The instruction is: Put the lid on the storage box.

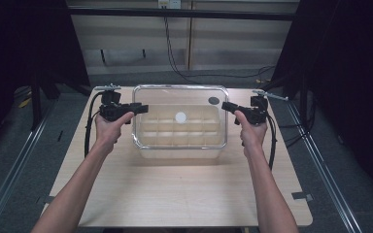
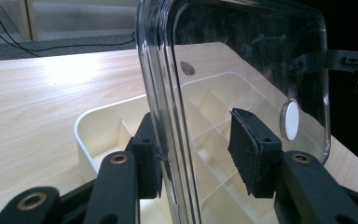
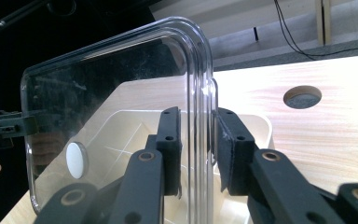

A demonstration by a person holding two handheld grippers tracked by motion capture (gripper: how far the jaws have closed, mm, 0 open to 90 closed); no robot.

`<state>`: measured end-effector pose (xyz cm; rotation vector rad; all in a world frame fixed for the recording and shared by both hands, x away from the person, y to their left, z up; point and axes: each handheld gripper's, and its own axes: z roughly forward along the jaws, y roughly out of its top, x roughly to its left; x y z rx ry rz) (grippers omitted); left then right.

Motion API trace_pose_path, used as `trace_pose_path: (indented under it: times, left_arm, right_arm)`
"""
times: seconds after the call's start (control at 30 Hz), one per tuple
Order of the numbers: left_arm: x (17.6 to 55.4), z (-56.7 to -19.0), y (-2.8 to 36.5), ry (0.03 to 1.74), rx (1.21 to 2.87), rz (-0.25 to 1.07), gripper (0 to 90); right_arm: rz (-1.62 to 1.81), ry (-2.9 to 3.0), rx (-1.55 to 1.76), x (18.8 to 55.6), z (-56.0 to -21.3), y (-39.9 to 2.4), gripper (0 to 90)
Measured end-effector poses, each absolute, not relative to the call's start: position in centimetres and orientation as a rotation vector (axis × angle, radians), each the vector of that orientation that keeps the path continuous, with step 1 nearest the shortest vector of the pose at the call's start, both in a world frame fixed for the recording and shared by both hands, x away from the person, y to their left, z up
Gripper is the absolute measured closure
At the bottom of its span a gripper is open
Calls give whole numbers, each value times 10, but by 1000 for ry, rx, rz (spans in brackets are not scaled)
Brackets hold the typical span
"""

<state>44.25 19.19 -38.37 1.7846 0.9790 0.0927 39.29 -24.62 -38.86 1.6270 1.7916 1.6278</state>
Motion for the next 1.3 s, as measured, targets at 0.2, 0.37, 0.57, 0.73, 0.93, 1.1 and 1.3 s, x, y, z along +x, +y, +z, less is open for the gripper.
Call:
trace_pose_path:
  times: [0.2,0.37,0.57,0.73,0.93,1.1,1.3]
  left_arm:
    - [450,-388,193,999,1789,82,552]
    - [456,-394,193,1027,1782,68,545]
    - [461,-399,195,1058,1794,95,545]
    - [466,-406,198,1076,1784,84,563]
    - [471,-414,198,1092,1784,50,559]
    - [475,-418,197,1105,1792,33,541]
    - [477,-421,197,1111,1792,18,537]
  right_arm:
    - [1599,1806,1646,400,-392,-244,718]
    - [1577,1818,1665,406,-396,-243,712]
    - [1528,1812,1691,413,-402,-239,693]
    - [1511,1818,1713,419,-408,-238,687]
    - [1486,1824,1740,423,-415,-237,672]
    - [1469,1824,1752,425,-418,-235,665]
    - [1453,1831,1763,427,-420,-235,657]
